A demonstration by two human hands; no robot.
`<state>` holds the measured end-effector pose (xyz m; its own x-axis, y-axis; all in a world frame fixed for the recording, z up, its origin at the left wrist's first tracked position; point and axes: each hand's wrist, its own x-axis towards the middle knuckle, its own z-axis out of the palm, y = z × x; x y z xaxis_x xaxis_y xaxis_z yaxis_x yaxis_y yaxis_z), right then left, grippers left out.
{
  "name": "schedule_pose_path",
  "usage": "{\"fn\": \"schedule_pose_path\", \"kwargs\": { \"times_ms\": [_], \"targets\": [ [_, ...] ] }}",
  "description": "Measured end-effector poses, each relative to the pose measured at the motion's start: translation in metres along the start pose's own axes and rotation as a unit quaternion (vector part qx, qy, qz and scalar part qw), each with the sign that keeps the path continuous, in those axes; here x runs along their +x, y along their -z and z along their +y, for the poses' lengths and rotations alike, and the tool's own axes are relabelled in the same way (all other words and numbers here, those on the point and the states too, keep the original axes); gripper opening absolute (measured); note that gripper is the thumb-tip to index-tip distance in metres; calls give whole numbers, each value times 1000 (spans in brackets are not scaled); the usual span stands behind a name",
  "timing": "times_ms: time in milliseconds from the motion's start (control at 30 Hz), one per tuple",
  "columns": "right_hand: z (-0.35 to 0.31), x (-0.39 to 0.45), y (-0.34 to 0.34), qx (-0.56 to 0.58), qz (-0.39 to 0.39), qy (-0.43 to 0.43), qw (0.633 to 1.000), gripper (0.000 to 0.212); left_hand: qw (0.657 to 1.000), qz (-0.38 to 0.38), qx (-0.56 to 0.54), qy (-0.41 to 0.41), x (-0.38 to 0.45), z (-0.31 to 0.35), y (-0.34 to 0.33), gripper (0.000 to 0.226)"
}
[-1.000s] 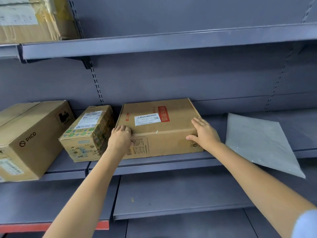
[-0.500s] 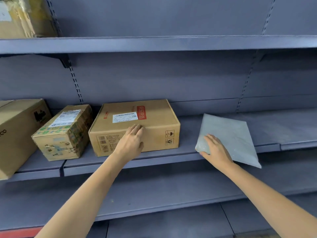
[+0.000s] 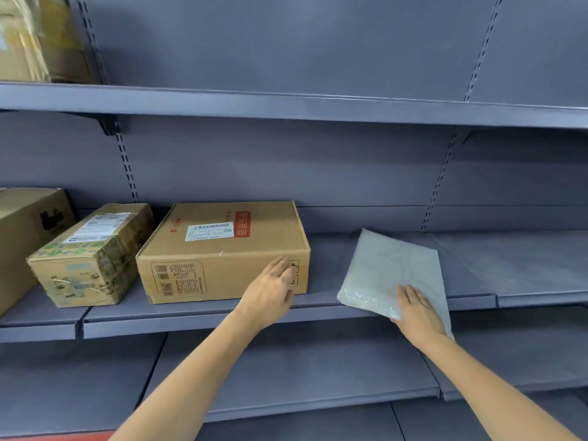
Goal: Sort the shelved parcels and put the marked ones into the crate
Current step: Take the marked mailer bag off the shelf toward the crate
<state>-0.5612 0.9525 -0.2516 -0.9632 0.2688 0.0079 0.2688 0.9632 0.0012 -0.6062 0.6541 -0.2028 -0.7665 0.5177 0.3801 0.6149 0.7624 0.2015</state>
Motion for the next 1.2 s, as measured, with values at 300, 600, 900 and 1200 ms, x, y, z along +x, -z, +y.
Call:
{"fn": "schedule_pose_path", "kwargs": {
  "times_ms": [300,600,900,1200],
  "targets": [
    [8,-21,0,44,37,40,998,63,999,-30,-14,-5,0,30,-13,43],
    [35,-64,8,156,161,19,974,58,997,-64,-20,-30,8,66,-25,49],
    [62,-126,43,347,240,-22,907,41,995,-72,-62,-9,-1,75,-28,50],
    [64,-137,80,641,202,-61,738,18,980,-6,-178,89,-2,66,0,75]
  ]
}}
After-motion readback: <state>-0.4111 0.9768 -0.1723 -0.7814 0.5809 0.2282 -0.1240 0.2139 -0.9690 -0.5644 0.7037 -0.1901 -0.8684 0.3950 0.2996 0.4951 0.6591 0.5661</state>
